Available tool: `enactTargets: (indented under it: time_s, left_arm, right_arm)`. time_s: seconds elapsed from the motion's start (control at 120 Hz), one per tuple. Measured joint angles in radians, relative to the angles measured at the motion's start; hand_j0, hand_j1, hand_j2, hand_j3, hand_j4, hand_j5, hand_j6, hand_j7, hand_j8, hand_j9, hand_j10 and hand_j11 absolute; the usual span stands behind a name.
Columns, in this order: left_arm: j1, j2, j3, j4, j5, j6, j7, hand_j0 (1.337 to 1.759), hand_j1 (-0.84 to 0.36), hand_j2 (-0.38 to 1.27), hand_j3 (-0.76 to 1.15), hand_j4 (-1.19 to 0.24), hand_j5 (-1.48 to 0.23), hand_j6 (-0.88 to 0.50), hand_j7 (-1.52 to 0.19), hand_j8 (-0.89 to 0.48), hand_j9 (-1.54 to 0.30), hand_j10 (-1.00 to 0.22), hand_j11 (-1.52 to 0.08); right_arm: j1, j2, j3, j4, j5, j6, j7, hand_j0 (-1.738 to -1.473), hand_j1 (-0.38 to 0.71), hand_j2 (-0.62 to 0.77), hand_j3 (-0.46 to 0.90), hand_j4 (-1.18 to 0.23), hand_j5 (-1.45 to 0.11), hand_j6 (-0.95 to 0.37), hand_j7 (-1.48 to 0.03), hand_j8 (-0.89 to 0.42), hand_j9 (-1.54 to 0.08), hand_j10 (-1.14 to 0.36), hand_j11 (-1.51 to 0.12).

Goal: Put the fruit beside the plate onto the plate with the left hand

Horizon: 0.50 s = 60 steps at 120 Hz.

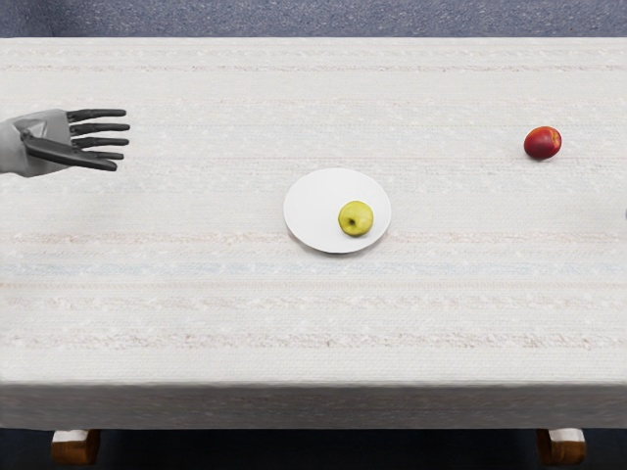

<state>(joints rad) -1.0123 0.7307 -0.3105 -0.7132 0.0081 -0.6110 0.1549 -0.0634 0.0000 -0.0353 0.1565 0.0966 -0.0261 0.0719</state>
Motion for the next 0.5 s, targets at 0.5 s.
enactTargets:
  time_s: [0.5]
  left_arm:
    - [0.000, -0.010, 0.003, -0.005, -0.001, 0.000, 0.002, 1.658, 0.05, 0.05, 0.00, -0.25, -0.32, -0.25, -0.32, -0.25, -0.32, -0.25, -0.32]
  right_arm:
    - [0.000, 0.000, 0.000, 0.000, 0.000, 0.000, 0.000, -1.658, -0.31, -0.01, 0.00, -0.03, -0.04, -0.03, -0.04, -0.03, -0.04, -0.03, -0.04]
